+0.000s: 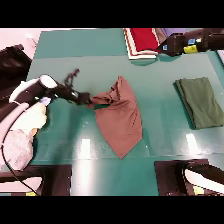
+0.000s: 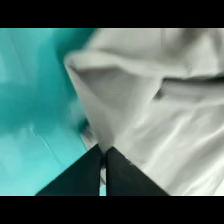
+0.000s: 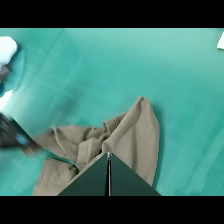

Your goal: Fold the shirts.

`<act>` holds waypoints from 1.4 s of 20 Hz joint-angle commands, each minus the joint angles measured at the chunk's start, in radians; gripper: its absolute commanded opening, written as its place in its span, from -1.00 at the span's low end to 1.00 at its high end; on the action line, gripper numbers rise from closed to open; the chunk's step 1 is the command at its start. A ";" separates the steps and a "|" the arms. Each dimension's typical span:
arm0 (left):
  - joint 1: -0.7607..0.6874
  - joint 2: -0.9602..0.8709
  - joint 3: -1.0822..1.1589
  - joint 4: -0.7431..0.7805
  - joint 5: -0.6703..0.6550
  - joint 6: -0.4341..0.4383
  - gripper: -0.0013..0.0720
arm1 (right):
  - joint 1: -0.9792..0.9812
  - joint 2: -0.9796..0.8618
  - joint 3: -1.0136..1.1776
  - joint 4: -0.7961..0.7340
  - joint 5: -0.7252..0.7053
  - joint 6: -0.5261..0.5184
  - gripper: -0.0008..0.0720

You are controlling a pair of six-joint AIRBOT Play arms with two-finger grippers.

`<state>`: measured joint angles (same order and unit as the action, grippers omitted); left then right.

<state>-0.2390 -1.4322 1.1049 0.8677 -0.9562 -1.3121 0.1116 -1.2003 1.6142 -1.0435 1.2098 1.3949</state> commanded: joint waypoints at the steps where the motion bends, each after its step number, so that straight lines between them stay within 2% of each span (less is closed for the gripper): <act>1: 0.119 0.078 0.136 0.101 -0.040 0.010 -0.90 | 0.002 -0.081 -0.001 -0.004 -0.004 0.001 -0.93; 6: 0.197 0.133 0.251 0.143 -0.057 0.010 -0.90 | 0.008 -0.295 -0.001 0.006 -0.032 0.023 -0.91; 7: 0.197 0.132 0.251 0.146 -0.057 0.010 -0.90 | 0.008 -0.337 -0.001 0.026 -0.030 0.022 -0.55; 8: 0.197 0.129 0.251 0.148 -0.066 0.010 -0.90 | 0.008 -0.380 -0.001 0.073 -0.025 0.022 -0.08; 10: 0.197 0.128 0.251 0.153 -0.077 0.010 -0.90 | 0.018 -0.442 -0.001 0.145 -0.001 0.008 -0.05; 13: 0.197 0.128 0.251 0.208 -0.111 0.010 -0.90 | 0.066 -0.473 -0.024 0.123 0.094 -0.050 -0.05; 17: 0.197 0.128 0.251 0.291 -0.159 0.004 -0.90 | 0.123 -0.412 -0.263 0.126 0.076 -0.070 -0.05; 18: 0.197 0.128 0.251 0.292 -0.160 0.004 -0.90 | 0.134 -0.404 -0.327 0.126 0.075 -0.070 0.16; 19: 0.197 0.128 0.251 0.292 -0.159 0.003 -0.90 | 0.145 -0.402 -0.383 0.128 0.077 -0.069 0.52; 22: 0.197 0.128 0.251 0.291 -0.158 -0.012 -0.90 | 0.211 -0.404 -0.496 0.147 0.034 -0.069 0.54; 26: 0.197 0.128 0.251 0.292 -0.159 -0.018 -0.90 | 0.324 -0.405 -0.548 0.231 -0.107 -0.071 0.52; 28: 0.197 0.128 0.251 0.292 -0.159 -0.018 -0.90 | 0.372 -0.406 -0.548 0.232 -0.161 -0.071 0.11</act>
<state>-0.0425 -1.3048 1.3544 1.1557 -1.1137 -1.3262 0.4149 -1.6039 1.0950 -0.8288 1.1481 1.3251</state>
